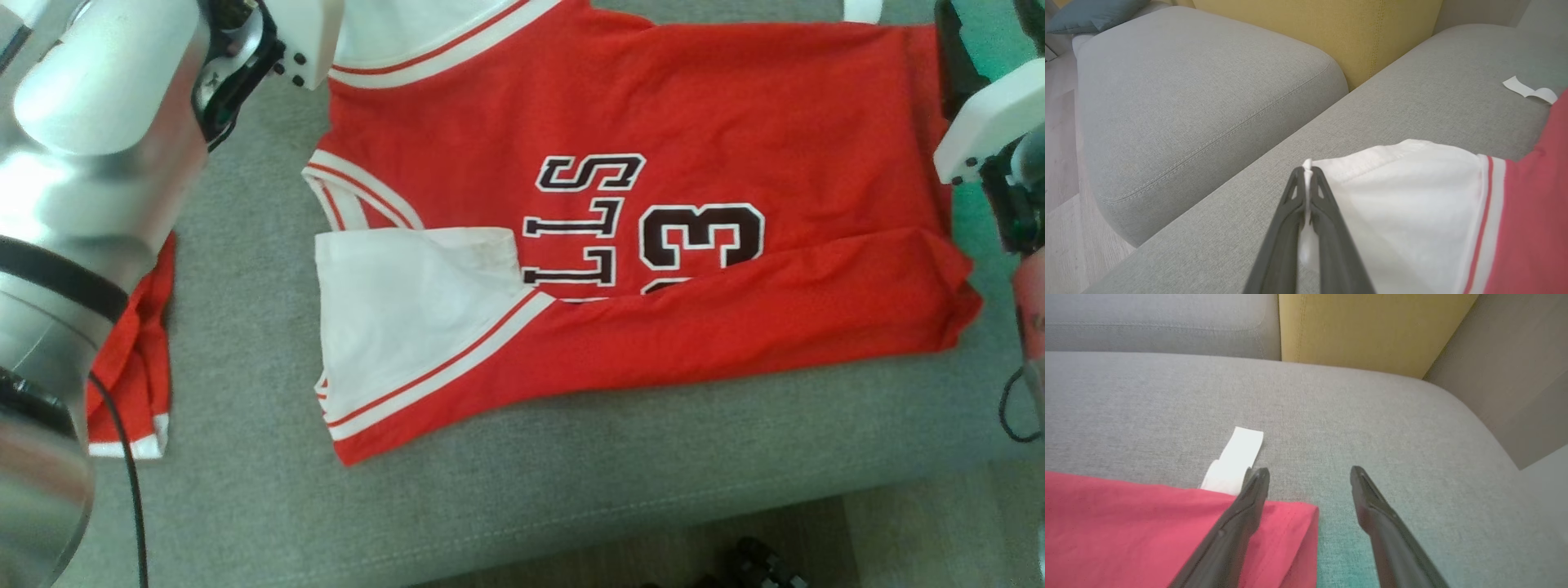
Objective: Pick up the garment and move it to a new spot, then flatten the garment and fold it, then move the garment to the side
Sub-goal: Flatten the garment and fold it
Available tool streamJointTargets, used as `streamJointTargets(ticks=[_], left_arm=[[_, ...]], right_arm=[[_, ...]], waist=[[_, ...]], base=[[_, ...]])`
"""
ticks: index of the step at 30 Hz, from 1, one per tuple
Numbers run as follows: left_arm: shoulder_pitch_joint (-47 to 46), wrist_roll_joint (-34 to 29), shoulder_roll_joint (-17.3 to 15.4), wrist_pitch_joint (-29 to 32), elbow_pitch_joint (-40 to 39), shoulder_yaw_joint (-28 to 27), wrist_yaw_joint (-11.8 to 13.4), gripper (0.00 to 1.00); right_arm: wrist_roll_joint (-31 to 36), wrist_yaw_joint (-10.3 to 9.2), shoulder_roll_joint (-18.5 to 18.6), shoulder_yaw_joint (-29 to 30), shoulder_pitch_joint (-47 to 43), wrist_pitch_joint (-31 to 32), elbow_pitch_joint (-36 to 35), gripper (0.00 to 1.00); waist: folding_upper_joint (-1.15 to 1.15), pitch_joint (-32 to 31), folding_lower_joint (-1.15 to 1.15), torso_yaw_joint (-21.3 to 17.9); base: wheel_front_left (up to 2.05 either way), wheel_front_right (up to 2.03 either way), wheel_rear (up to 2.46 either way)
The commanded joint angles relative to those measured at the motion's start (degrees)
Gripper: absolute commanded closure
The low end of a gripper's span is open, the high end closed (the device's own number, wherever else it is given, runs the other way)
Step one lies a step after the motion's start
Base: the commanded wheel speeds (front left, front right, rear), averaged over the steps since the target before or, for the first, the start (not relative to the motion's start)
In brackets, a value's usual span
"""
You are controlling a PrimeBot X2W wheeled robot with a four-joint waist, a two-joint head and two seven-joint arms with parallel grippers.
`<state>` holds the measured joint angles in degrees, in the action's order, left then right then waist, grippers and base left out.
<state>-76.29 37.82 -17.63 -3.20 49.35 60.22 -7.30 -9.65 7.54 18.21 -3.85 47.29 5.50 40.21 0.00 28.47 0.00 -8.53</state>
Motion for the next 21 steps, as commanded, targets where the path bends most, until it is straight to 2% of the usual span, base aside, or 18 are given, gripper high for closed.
streamJointTargets(ticks=[1, 9, 18, 19, 20, 21], left_arm=[[-1.7, -0.2, -1.4, -0.6, -1.7, -1.6, 0.2, 1.00], [-1.7, -0.3, -1.2, -0.7, -3.1, -0.9, 0.4, 1.00], [-2.3, -0.1, -1.2, -0.6, -3.3, -0.7, 0.6, 1.00], [-2.3, -0.1, -1.2, -0.6, -3.3, -0.7, 0.7, 1.00], [-2.3, 0.0, -1.2, -0.7, -3.2, -0.7, 0.7, 1.00], [-2.4, 0.0, -1.2, -0.7, -3.1, -0.7, 0.8, 1.00]], right_arm=[[-1.2, -0.05, 1.2, -1.4, 2.1, 1.0, 0.5, 0.00], [-1.8, -0.05, 2.8, -3.7, 5.2, 5.0, 9.7, 0.00], [-2.7, -0.05, 2.3, -5.0, 7.3, 6.1, 14.7, 0.00], [-3.3, -0.05, 2.0, -5.3, 7.4, 6.6, 15.3, 0.11], [-4.2, -0.05, 1.8, -5.6, 7.6, 7.2, 15.7, 0.51], [-5.0, -0.05, 1.7, -6.0, 7.7, 7.6, 15.9, 0.85]], waist=[[0.00, 0.3, 0.00, 0.8], [0.00, 0.9, 0.00, 1.3], [0.00, 1.5, 0.00, 1.5], [0.00, 1.5, 0.00, 1.6], [0.00, 1.5, 0.00, 1.6], [0.00, 1.5, 0.00, 1.7]], base=[[0.00, 0.00, 0.00], [0.00, 0.00, 0.00], [0.00, 0.00, 0.00], [0.00, 0.00, 0.00], [0.00, 0.00, 0.00], [0.00, 0.00, 0.00]])
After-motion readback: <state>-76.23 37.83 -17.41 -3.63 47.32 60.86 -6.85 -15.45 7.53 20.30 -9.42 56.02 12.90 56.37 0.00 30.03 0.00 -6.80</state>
